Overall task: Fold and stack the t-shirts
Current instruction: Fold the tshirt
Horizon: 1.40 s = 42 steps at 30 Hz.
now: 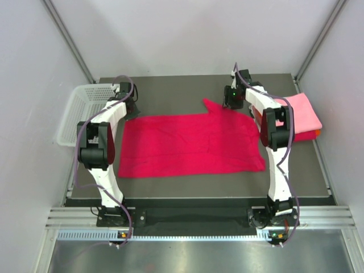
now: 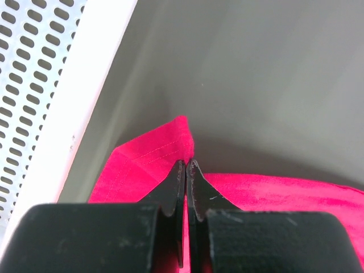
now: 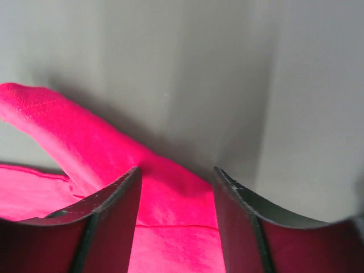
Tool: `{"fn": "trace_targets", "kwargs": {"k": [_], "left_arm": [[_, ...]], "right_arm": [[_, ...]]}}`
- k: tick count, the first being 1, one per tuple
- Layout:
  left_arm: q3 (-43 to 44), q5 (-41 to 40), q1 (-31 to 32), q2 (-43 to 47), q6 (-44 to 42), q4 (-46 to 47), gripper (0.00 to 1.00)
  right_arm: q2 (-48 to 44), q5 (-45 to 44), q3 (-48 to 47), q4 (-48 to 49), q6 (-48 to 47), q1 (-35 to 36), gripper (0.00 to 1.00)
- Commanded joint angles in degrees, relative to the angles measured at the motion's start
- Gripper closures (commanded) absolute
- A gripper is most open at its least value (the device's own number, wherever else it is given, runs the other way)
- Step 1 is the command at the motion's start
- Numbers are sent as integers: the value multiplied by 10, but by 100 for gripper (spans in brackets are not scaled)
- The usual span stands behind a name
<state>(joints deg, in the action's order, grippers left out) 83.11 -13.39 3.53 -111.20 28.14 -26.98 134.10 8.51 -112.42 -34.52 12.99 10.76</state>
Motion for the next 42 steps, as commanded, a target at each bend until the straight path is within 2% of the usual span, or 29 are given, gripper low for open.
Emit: {"fn": "trace_targets", "kwargs": {"k": [1, 4, 6, 7, 11, 12, 16, 19, 25, 30, 32, 35, 36, 37, 40, 42], "left_arm": [[-3, -4, 2, 26, -6, 16, 100], [-3, -4, 2, 27, -6, 16, 100], [-3, -3, 2, 28, -6, 15, 100], [-3, -3, 2, 29, -7, 15, 100], [-3, -6, 3, 28, -10, 15, 100], [-1, -6, 3, 27, -11, 16, 100], [0, -8, 3, 21, -11, 15, 100], [0, -14, 2, 19, -12, 15, 100], [0, -17, -1, 22, -12, 12, 100], [-8, -11, -1, 25, -12, 17, 100], [-10, -9, -1, 25, -12, 18, 100], [-16, -9, -1, 30, -10, 20, 100], [-22, -11, -1, 32, -10, 22, 100], [-25, -11, -1, 36, -11, 24, 100], [-35, -14, -1, 41, -12, 31, 100], [-37, -13, -1, 43, -12, 29, 100]], "right_arm": [[12, 31, -14, -18, -7, 3, 50], [21, 40, -17, -26, -10, 4, 51], [22, 40, -16, -27, -12, 5, 62], [20, 35, -17, -26, -13, 5, 75], [1, -16, -37, -21, -9, 5, 97], [-9, -43, -41, -20, -9, 4, 100], [-52, -102, -33, 1, -14, 10, 100], [-106, -169, 24, 39, -30, 33, 100], [-219, -299, 198, 130, -41, 100, 99], [-305, -378, 359, 201, -22, 156, 91], [-325, -385, 395, 228, -11, 170, 85], [-353, -377, 451, 244, 0, 173, 83], [-365, -371, 458, 248, 2, 172, 76], [-371, -368, 464, 255, -1, 170, 59], [-384, -315, 467, 259, -2, 156, 57], [-387, -238, 459, 257, 4, 142, 57]]}}
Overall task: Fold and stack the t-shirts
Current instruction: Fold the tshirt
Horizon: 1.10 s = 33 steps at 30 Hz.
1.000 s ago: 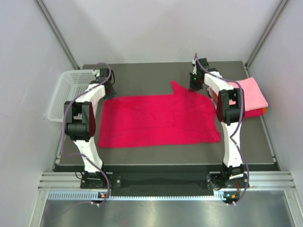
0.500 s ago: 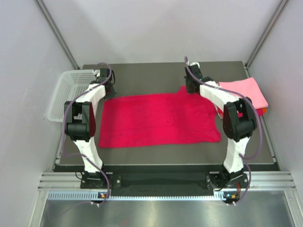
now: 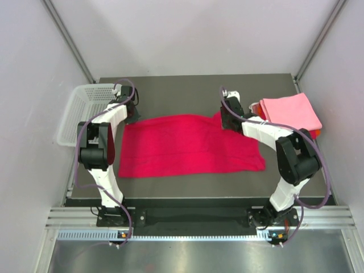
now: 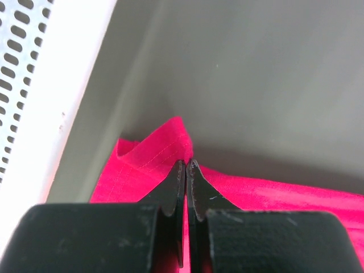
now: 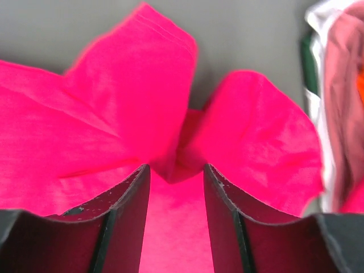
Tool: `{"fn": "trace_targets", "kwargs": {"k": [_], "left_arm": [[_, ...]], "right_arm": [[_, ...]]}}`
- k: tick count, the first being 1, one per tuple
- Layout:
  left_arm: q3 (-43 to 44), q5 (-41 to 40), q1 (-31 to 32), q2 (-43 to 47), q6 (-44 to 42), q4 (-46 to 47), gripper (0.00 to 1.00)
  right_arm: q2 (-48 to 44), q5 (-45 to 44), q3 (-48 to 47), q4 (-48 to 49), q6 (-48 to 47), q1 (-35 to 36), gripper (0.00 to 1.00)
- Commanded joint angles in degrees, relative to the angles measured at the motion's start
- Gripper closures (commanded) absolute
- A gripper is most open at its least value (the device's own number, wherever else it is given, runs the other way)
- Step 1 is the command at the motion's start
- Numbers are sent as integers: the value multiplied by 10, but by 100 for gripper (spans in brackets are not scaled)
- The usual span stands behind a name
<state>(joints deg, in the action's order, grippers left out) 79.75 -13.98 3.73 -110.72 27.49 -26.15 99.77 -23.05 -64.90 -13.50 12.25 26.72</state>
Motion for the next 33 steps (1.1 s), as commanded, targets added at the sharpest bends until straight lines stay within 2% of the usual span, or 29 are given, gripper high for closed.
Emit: {"fn": "trace_targets", "kwargs": {"k": [1, 8, 15, 20, 29, 30, 31, 33], "left_arm": [[-5, -4, -3, 38, -5, 22, 100], [-13, 0, -2, 45, -5, 28, 100], [-6, 0, -2, 41, -6, 26, 100], [-3, -2, -2, 41, -6, 22, 100], [-1, 0, -2, 37, -6, 22, 100], [-1, 0, -2, 37, -5, 22, 100], [-1, 0, -2, 37, -5, 22, 100], [-1, 0, -2, 38, -6, 22, 100]], "right_arm": [[-45, 98, -17, 49, 17, -32, 57], [-33, 249, -49, 49, 46, -106, 50], [85, 331, -167, -15, 71, -150, 49], [150, 342, -238, -81, 82, -155, 49], [159, 310, -211, -96, 94, -154, 47], [161, 318, -214, -95, 94, -155, 50], [165, 324, -222, -94, 95, -155, 62], [173, 343, -230, -94, 99, -156, 72]]}}
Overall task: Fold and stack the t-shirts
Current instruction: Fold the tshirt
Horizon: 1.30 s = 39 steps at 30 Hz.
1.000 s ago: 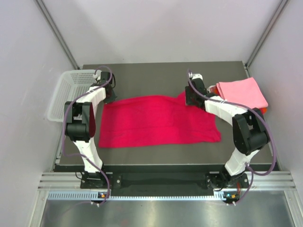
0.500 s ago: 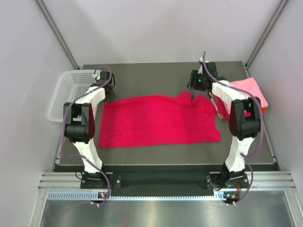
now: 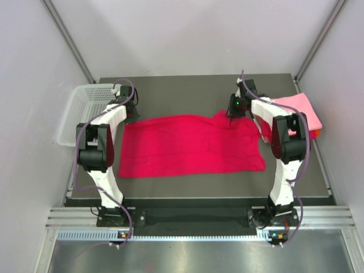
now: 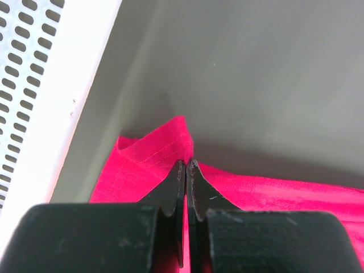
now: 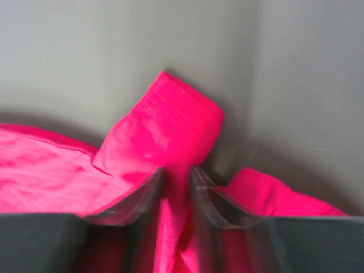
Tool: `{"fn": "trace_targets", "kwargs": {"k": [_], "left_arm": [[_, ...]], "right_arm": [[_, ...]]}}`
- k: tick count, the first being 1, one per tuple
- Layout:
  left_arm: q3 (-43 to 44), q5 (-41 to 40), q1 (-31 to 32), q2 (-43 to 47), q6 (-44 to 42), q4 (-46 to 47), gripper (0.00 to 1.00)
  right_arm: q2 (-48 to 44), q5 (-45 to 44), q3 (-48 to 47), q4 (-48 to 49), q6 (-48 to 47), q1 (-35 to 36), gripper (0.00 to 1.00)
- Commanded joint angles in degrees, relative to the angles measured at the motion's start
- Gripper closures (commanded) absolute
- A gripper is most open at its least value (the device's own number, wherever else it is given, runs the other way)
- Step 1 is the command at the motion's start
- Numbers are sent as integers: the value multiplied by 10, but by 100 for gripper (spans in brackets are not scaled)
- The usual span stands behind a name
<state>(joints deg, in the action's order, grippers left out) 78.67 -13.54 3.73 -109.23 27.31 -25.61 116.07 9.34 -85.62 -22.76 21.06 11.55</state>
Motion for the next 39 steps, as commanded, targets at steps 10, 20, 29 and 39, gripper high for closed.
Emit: {"fn": "trace_targets", "kwargs": {"k": [10, 20, 29, 39], "left_arm": [[30, -17, -3, 16, -8, 8, 100], [68, -23, -3, -5, -1, -9, 100], [4, -34, -2, 51, -1, 18, 100], [-125, -45, 11, 152, 7, 81, 100]], "right_arm": [[6, -7, -106, -3, 7, -16, 100], [0, -33, -159, -7, -41, -14, 100], [-85, -71, -41, 37, -65, 14, 100], [-219, -147, 142, 102, -60, 58, 100]]}}
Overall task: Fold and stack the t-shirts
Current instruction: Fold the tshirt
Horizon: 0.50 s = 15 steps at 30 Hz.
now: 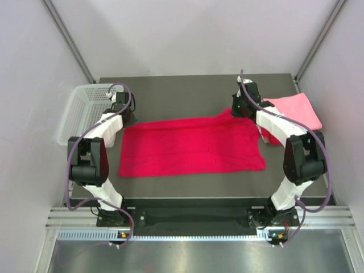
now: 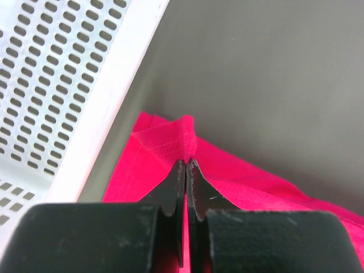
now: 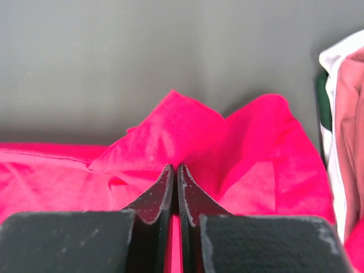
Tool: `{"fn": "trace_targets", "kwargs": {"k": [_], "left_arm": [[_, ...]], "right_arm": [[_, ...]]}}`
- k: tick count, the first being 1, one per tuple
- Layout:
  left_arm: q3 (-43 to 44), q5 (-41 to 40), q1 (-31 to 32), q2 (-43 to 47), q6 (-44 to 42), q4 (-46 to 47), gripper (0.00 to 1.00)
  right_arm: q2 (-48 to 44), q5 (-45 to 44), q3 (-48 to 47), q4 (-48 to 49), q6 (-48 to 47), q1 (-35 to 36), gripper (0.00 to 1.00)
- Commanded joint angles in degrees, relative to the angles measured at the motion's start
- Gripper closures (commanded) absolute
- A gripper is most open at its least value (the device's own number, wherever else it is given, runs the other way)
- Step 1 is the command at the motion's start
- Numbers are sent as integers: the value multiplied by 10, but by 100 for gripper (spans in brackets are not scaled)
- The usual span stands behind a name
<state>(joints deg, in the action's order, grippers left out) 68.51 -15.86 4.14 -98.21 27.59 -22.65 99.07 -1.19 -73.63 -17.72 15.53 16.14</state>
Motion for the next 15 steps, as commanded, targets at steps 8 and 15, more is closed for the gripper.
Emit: {"fn": "trace_targets", "kwargs": {"k": [8, 15], "left_arm": [[-108, -58, 32, 117, 10, 87, 100], [-167, -68, 40, 170, 26, 91, 100]], "right_arm": [[-153, -123, 142, 72, 13, 52, 100], [-236, -244, 226, 72, 33, 118, 99]]}}
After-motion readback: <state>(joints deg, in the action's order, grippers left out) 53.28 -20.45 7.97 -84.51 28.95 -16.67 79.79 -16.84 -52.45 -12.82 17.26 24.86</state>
